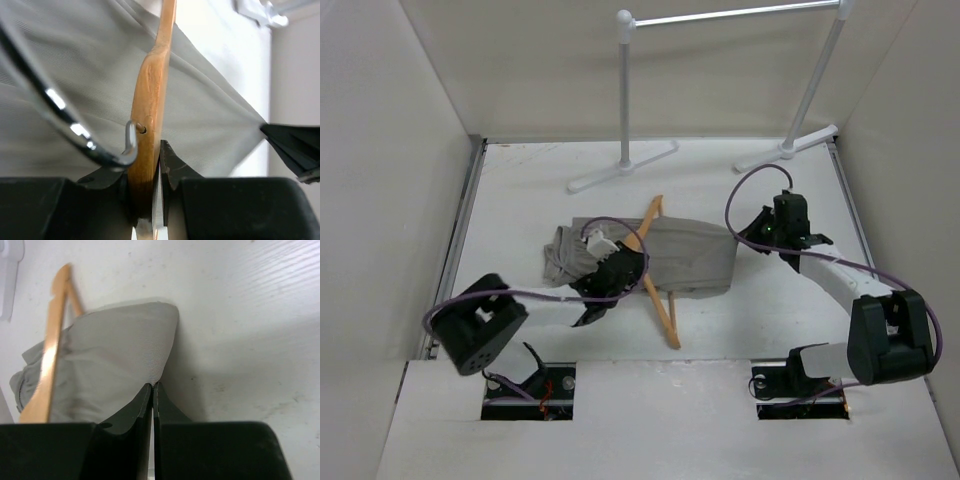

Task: Place the trousers on the hanger

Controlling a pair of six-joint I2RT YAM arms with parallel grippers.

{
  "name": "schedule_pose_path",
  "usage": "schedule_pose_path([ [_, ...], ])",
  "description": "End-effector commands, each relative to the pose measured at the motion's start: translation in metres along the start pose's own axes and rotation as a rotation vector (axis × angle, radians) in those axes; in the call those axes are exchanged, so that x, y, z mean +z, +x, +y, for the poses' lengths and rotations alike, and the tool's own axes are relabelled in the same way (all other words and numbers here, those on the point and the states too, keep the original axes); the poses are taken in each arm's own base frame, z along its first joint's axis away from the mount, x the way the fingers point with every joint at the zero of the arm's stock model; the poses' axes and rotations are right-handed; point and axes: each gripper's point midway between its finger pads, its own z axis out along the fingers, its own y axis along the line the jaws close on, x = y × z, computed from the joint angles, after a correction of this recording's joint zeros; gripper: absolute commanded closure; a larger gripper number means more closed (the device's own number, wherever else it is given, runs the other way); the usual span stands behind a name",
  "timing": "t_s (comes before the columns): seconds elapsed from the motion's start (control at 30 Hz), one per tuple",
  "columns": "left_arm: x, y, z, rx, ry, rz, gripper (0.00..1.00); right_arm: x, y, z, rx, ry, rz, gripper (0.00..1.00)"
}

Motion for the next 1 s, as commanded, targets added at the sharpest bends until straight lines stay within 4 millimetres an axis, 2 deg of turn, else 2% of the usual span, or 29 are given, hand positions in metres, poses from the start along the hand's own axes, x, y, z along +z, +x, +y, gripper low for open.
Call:
schedule_pose_path([
  [0.0, -0.022, -0.027, 0.061, 0.145, -0.166, 0.000, 0.90, -0.006, -0.021, 0.001, 0.028, 0.004, -0.055, 0.92],
  [0.07, -0.035, -0.049, 0.063, 0.172, -0.168, -0.007, 0.90, -0.004, -0.023, -0.003, 0.040, 0.015, -0.059, 0.92],
  [0.13, -0.044, -0.063, 0.057, 0.200, -0.154, -0.012, 0.90, 0.000, -0.023, -0.006, 0.045, 0.028, -0.057, 0.91],
  [0.27, -0.048, -0.072, 0.035, 0.245, -0.110, -0.015, 0.90, 0.011, -0.021, -0.011, 0.040, 0.057, -0.054, 0.84],
  [0.3, -0.047, -0.072, 0.029, 0.248, -0.099, -0.016, 0.90, 0.014, -0.020, -0.012, 0.036, 0.066, -0.054, 0.78],
  [0.37, -0.046, -0.070, 0.015, 0.262, -0.076, -0.009, 0.90, 0.014, -0.020, -0.011, 0.025, 0.084, -0.061, 0.56],
  [0.4, -0.046, -0.070, 0.007, 0.273, -0.063, -0.010, 0.90, 0.011, -0.020, -0.010, 0.015, 0.089, -0.071, 0.45],
  [0.47, -0.047, -0.069, -0.006, 0.305, -0.051, -0.007, 0.90, 0.000, -0.023, -0.004, -0.011, 0.077, -0.095, 0.32],
  [0.57, -0.047, -0.069, -0.024, 0.336, -0.029, -0.004, 0.90, -0.024, -0.019, 0.014, -0.058, 0.016, -0.118, 0.25],
  [0.63, -0.046, -0.069, -0.032, 0.346, -0.018, 0.001, 0.90, -0.041, -0.008, 0.032, -0.101, -0.062, -0.120, 0.26],
  [0.7, -0.046, -0.068, -0.037, 0.358, -0.021, 0.010, 0.90, -0.059, 0.022, 0.066, -0.168, -0.209, -0.083, 0.42],
  [0.77, -0.044, -0.067, -0.039, 0.373, -0.027, 0.017, 0.90, -0.078, 0.066, 0.101, -0.246, -0.391, 0.007, 0.66],
  [0.8, -0.044, -0.067, -0.040, 0.384, -0.033, 0.020, 0.90, -0.089, 0.089, 0.117, -0.278, -0.481, 0.056, 0.71],
  [0.87, -0.044, -0.065, -0.042, 0.412, -0.047, 0.027, 0.90, -0.106, 0.128, 0.145, -0.312, -0.617, 0.127, 0.71],
  [0.9, -0.044, -0.065, -0.044, 0.424, -0.056, 0.026, 0.90, -0.111, 0.143, 0.157, -0.318, -0.664, 0.150, 0.67],
  [0.97, -0.045, -0.064, -0.048, 0.439, -0.066, 0.023, 0.90, -0.115, 0.163, 0.174, -0.336, -0.714, 0.170, 0.51],
])
